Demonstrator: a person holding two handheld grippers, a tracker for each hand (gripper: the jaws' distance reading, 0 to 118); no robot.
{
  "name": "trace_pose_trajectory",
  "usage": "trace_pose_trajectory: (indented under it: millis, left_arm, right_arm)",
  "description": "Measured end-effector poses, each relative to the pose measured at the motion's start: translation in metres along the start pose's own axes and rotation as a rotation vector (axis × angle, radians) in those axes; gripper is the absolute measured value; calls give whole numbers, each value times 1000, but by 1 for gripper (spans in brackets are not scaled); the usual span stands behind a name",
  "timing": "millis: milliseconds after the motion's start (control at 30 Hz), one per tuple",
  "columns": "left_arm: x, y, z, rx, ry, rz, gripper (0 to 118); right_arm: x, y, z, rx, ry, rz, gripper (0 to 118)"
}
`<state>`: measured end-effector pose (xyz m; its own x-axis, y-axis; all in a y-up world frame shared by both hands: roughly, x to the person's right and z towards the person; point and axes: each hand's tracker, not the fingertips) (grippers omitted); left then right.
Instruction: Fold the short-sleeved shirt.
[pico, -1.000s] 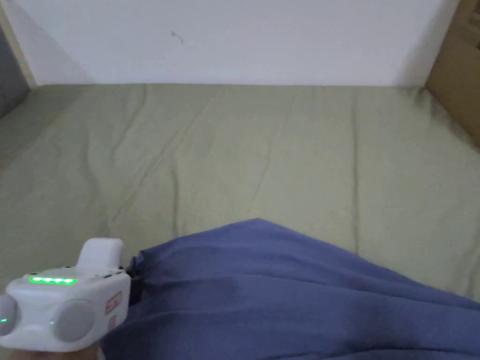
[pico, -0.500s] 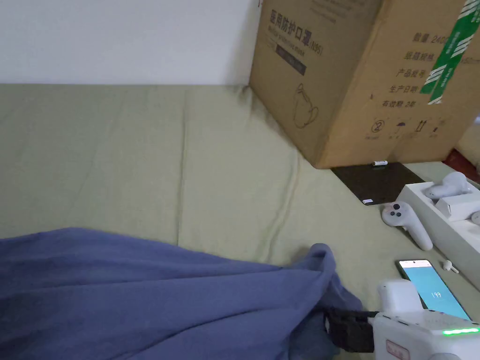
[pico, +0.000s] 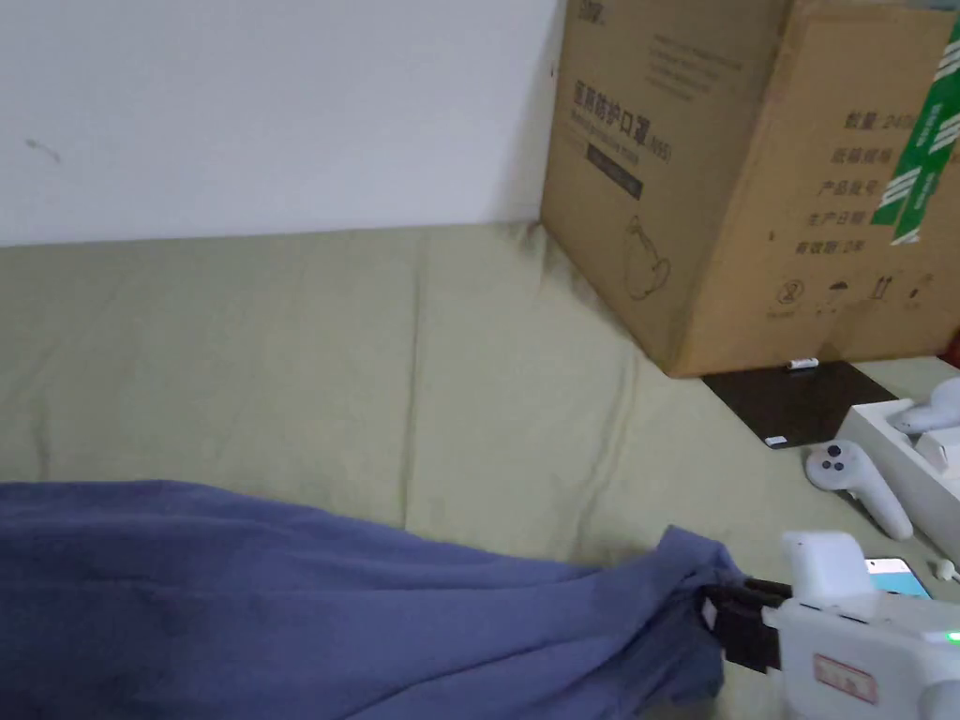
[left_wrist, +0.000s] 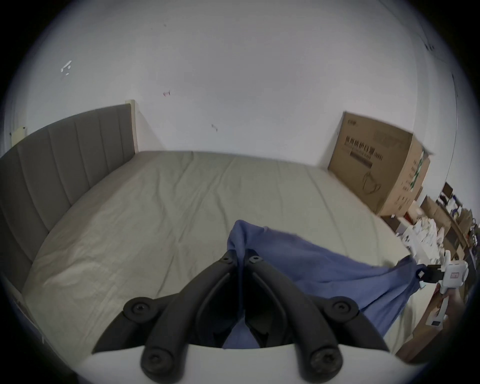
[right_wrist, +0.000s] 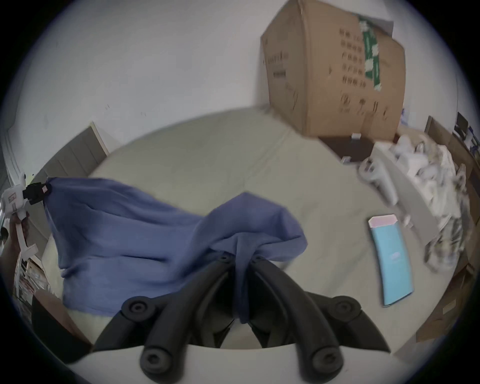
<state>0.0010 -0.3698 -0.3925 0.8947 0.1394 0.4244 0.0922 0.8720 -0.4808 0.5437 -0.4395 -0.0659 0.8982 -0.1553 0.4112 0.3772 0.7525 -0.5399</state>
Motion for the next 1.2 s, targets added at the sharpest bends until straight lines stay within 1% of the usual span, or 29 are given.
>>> trace_pose_trajectory:
  millis: [33,67,100,133,167,267,333,400,467,500,533,667,800,833,900,933,967,1067,1100,1167,1200]
  left_arm:
    - [-5,10,14,29,-3,6,3]
    - [-9,20,31,59,-9,19,3]
    - [-13,28,44,79,-14,33,3]
    - [-14,39,62,95,-8,33,3]
    - [-18,48,78,133,7,32,3]
    - [-37,67,117,183,27,69,3]
    - [-53,80,142,204,38,98,3]
    - [-70,91,160,220,45,107,3]
    - [-81,103,176,236,37,127,3]
    - [-84,109,180,236,30,131,3]
    - [-77,114,186,241,30,131,3]
    - [-68,144,175,247,63,52,3]
    - [-59,175,140,250,90,38,3]
    - [-58,184,126,252,101,31,3]
    - [-59,198,98,266,139,5,3]
    - [-64,204,74,278,150,-8,3]
    - [-65,211,56,262,200,-36,3]
    - [-69,229,13,253,257,-40,3]
    - [-68,230,4,279,266,-46,3]
    - [-59,231,-20,344,322,-89,3]
    - [-59,230,-34,344,339,-102,3]
  right_arm:
    - [0,5,15,29,-7,31,5]
    - [0,15,41,66,-4,79,5]
    - [0,22,58,99,-7,103,5]
    - [0,31,78,139,-20,111,5]
    - [-5,39,101,157,-12,112,5]
    - [-3,61,157,251,-12,92,5]
    - [-3,75,191,322,-32,118,5]
    - [-7,87,216,345,-20,138,5]
    - [-15,101,235,395,-29,161,5]
    - [-19,109,237,396,-12,172,5]
    - [-24,119,238,404,-21,191,5]
    - [-45,163,217,433,-47,266,5]
    - [-69,216,172,455,-60,253,5]
    - [-64,234,152,462,-67,246,5]
    - [-68,259,125,549,-59,257,5]
    - [-71,270,113,592,-57,269,5]
    - [-69,285,97,616,-69,283,5]
    - [-73,319,61,644,-59,230,5]
    - [-75,325,52,653,-68,230,5]
    - [-81,336,29,685,-110,257,5]
    - [-83,340,18,684,-124,257,5]
